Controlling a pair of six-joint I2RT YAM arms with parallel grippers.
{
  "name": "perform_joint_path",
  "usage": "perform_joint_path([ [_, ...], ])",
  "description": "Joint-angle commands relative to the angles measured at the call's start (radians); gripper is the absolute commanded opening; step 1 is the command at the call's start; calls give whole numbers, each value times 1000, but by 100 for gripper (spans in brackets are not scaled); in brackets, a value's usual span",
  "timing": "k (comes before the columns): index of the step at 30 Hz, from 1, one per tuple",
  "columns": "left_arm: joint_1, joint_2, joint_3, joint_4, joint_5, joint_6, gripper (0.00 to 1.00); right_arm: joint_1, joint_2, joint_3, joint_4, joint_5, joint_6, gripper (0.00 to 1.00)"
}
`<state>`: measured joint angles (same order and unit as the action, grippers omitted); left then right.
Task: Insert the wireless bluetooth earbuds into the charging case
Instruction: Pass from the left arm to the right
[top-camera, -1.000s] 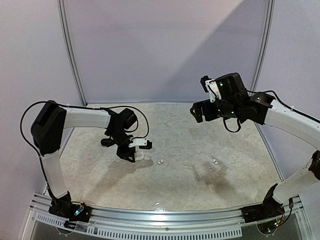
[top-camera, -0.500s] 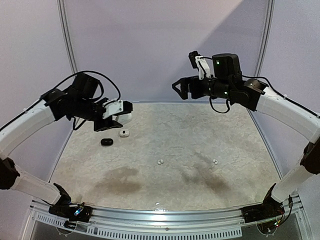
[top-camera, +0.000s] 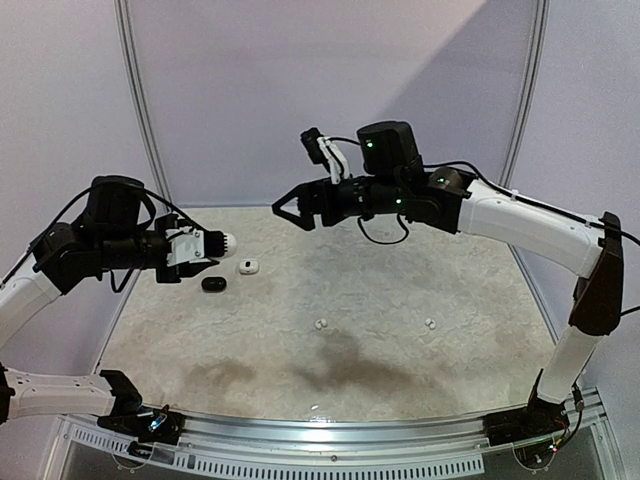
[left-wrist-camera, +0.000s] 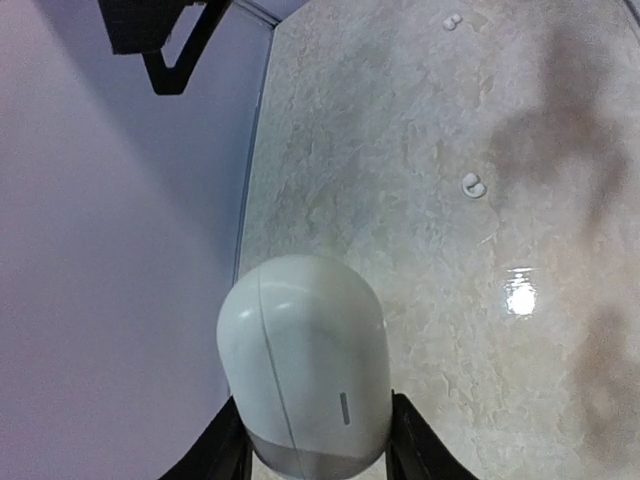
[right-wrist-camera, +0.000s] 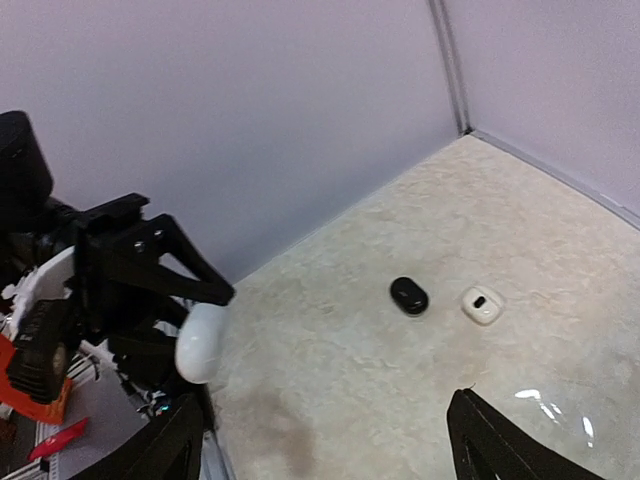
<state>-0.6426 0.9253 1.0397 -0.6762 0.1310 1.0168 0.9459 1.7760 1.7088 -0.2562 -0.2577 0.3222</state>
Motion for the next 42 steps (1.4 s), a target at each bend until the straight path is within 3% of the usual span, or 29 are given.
perform_joint_path([
  [1, -19, -12, -41, 41, 30, 64, 22, 31, 56, 47, 65, -163, 48, 84],
  [8, -30, 35, -32, 106, -32, 40, 21, 65, 191, 210, -51, -196, 79, 82],
  [14, -41, 28, -62, 143, -55, 49, 21, 67, 260, 259, -102, -220, 108, 71],
  [26, -69, 66, -60, 182, -127, 59, 21, 75, 319, 310, -110, -257, 132, 38],
  [35, -81, 48, -81, 215, -128, 76, 21, 74, 340, 338, -121, -262, 128, 2],
  [42, -83, 54, -89, 227, -160, 88, 22, 74, 332, 328, -128, -243, 135, 0],
])
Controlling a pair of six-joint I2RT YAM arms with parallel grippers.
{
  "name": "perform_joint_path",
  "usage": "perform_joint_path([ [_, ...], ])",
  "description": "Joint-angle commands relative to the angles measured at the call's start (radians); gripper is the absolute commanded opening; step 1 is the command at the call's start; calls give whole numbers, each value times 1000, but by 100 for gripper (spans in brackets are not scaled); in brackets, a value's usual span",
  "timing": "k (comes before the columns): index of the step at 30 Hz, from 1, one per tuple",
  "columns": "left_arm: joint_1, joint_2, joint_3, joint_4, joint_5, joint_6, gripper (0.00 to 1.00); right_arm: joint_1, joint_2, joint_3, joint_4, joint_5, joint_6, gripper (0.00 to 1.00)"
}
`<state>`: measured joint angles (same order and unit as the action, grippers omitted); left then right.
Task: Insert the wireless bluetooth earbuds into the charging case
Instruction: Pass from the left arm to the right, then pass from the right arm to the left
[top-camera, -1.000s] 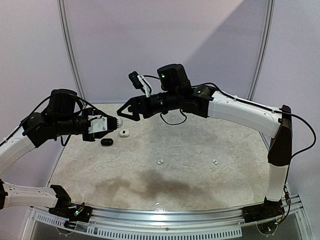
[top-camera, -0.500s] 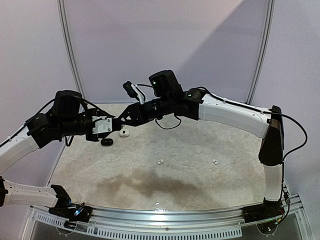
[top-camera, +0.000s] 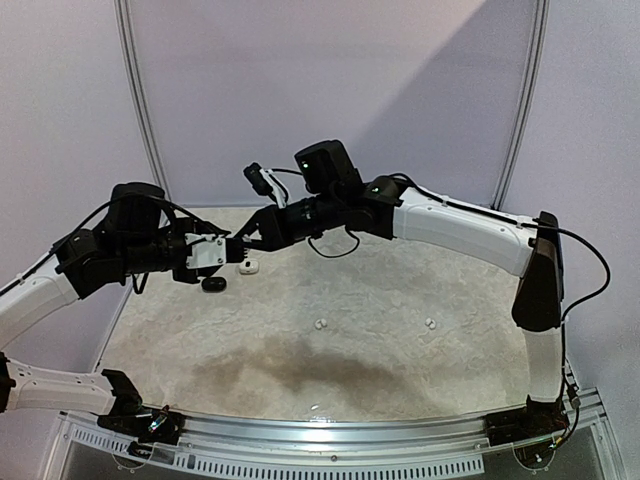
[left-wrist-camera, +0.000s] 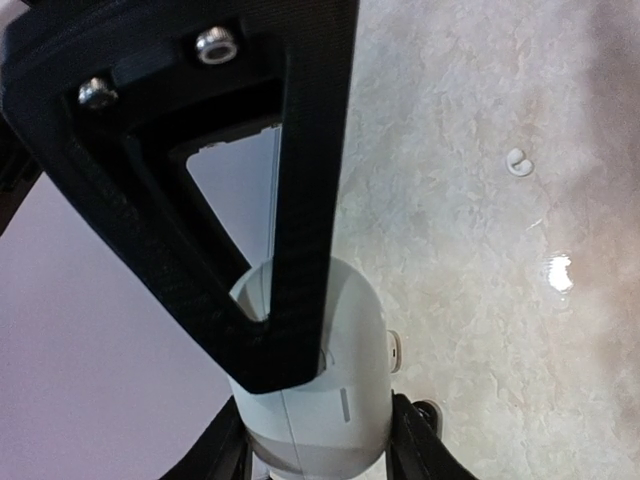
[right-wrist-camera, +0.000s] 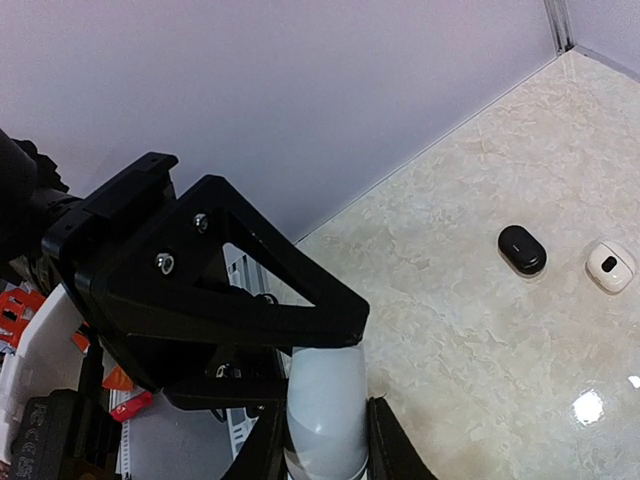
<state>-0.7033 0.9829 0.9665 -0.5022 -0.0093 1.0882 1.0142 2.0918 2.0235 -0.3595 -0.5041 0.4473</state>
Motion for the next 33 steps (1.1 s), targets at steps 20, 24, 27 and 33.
perform_joint_path([
  [20, 48, -75, 101, -12, 394, -763, 99, -49, -256, -247, 124, 96, -180, 0],
  [24, 123, -83, 102, 82, 610, -954, 99, -48, -371, -347, 172, 102, -292, 0],
  [27, 140, -43, 106, 119, 749, -1018, 96, -48, -443, -401, 195, 85, -361, 0],
  [33, 127, 48, 114, 295, 917, -1069, 76, -45, -525, -503, 322, 22, -404, 0],
])
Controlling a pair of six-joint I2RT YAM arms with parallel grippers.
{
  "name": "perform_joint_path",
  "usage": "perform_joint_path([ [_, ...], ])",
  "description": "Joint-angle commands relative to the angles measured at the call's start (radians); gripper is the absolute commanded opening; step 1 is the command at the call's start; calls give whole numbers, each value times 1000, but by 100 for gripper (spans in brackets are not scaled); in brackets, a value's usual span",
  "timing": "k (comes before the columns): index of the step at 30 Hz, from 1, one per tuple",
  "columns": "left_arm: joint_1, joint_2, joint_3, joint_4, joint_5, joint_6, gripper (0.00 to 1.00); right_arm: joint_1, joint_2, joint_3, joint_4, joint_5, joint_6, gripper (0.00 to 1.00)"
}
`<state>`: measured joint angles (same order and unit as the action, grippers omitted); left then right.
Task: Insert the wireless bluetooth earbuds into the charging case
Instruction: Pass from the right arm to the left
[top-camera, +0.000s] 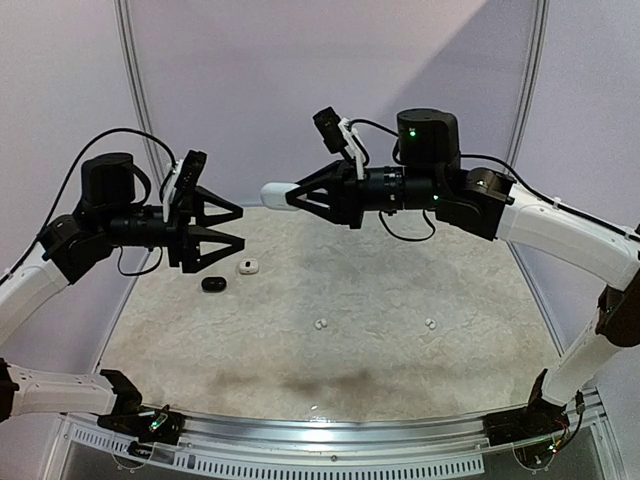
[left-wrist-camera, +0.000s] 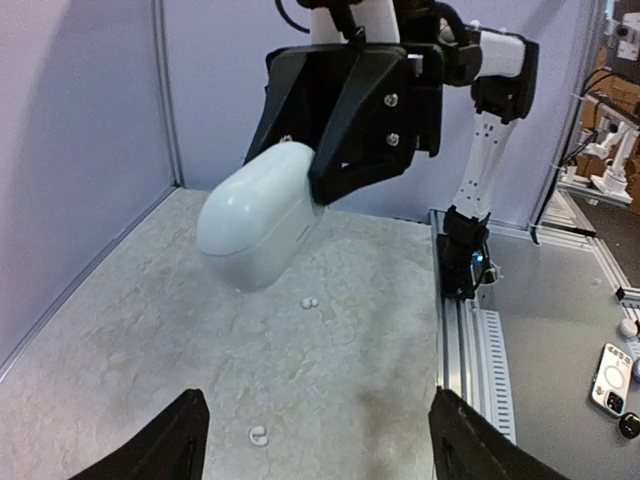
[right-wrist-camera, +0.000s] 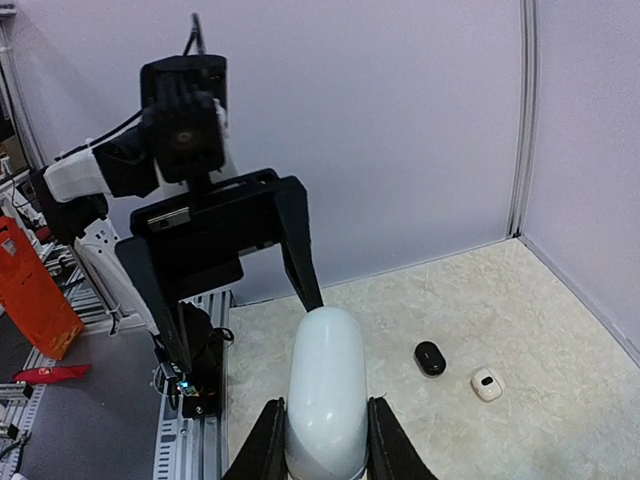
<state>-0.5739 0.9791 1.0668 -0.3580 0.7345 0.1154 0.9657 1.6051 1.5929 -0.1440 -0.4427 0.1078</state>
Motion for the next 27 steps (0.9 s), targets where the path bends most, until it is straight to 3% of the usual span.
perform_joint_path([
  [1, -9, 68, 18, 188, 176, -110, 75, 6, -52, -80, 128, -45, -68, 0],
  [5, -32, 134, 51, 286, 194, -186, 68, 21, -68, -82, 135, -52, -105, 0],
  [10, -68, 165, 53, 381, 201, -215, 49, 28, -83, -96, 133, -46, -141, 0],
  [19, -99, 188, 65, 418, 199, -223, 26, 33, -95, -111, 152, -19, -145, 0],
  [24, -103, 182, 65, 426, 192, -223, 3, 33, -87, -111, 144, -7, -153, 0],
  [27, -103, 172, 53, 430, 164, -222, 0, 33, -73, -106, 144, 6, -158, 0],
])
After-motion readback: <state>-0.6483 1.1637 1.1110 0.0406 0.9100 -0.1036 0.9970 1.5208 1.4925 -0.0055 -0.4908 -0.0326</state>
